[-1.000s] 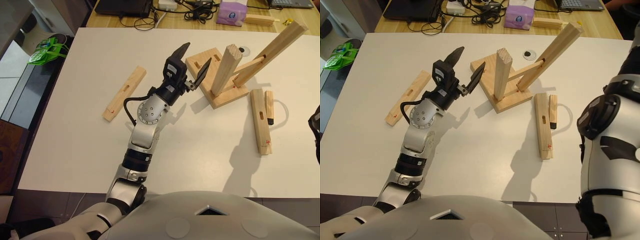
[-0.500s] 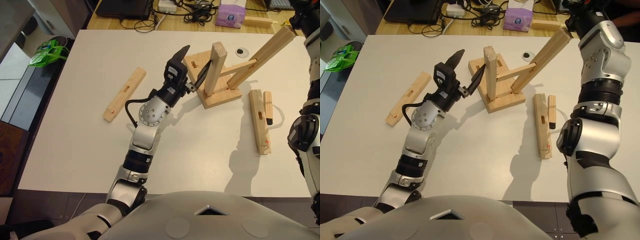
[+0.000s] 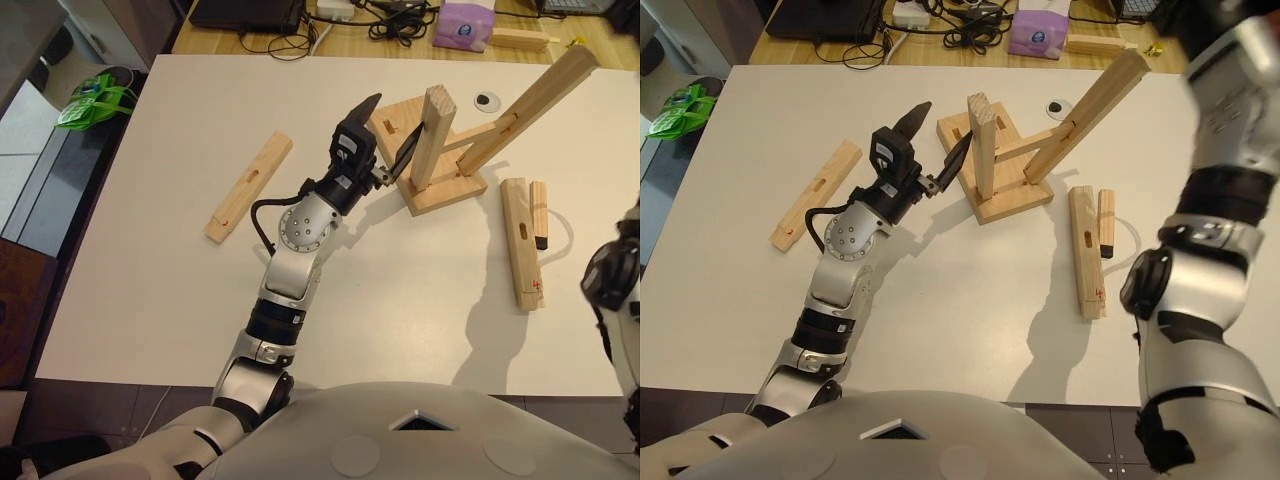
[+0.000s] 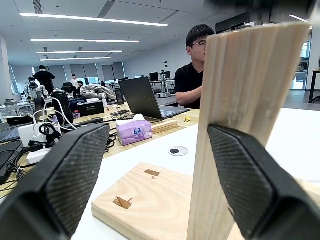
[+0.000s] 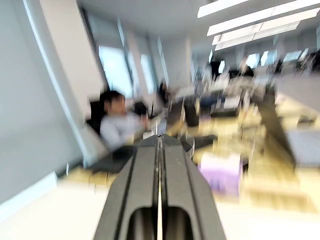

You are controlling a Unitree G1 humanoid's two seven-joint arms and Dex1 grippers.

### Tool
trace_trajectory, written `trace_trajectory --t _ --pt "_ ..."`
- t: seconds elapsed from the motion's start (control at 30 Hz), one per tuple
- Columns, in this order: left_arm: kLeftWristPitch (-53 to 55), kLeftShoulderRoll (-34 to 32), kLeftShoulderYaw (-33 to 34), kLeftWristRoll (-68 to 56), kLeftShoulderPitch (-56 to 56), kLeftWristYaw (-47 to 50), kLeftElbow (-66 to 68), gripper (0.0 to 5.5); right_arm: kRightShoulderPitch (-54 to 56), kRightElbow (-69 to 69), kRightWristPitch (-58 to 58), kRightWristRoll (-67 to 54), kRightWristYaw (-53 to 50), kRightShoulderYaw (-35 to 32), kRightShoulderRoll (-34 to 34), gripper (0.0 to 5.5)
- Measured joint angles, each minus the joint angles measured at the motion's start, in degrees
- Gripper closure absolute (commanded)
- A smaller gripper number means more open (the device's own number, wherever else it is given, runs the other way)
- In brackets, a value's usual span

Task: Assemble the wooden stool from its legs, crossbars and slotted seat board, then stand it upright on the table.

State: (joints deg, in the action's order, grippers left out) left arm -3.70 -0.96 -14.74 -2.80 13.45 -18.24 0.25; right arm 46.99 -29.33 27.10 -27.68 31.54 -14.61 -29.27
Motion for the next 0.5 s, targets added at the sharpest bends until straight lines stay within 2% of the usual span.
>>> trace_trajectory --t 0.07,0.2,0.33,0.5 --pt "0.0 -0.3 0.1 0.0 -0.1 0.1 0.0 1.87 -0.7 -0.1 -0.8 3.8 3.9 5.4 -1.6 5.49" --pt "0.0 -0.3 0.0 0.0 -0.5 0.2 -0.1 1.87 -1.0 -0.9 -2.8 4.8 5.3 7.0 -1.6 5.49" --pt "0.0 -0.2 -0.1 0.5 -0.6 0.4 -0.1 1.87 -1.0 -1.9 -6.9 1.0 3.9 0.6 1.7 5.49" --pt "-0.4 0.4 -0.6 1.1 -0.4 0.6 0.8 1.87 -1.3 12.7 -3.7 -12.7 3.7 -8.2 4.7 5.49"
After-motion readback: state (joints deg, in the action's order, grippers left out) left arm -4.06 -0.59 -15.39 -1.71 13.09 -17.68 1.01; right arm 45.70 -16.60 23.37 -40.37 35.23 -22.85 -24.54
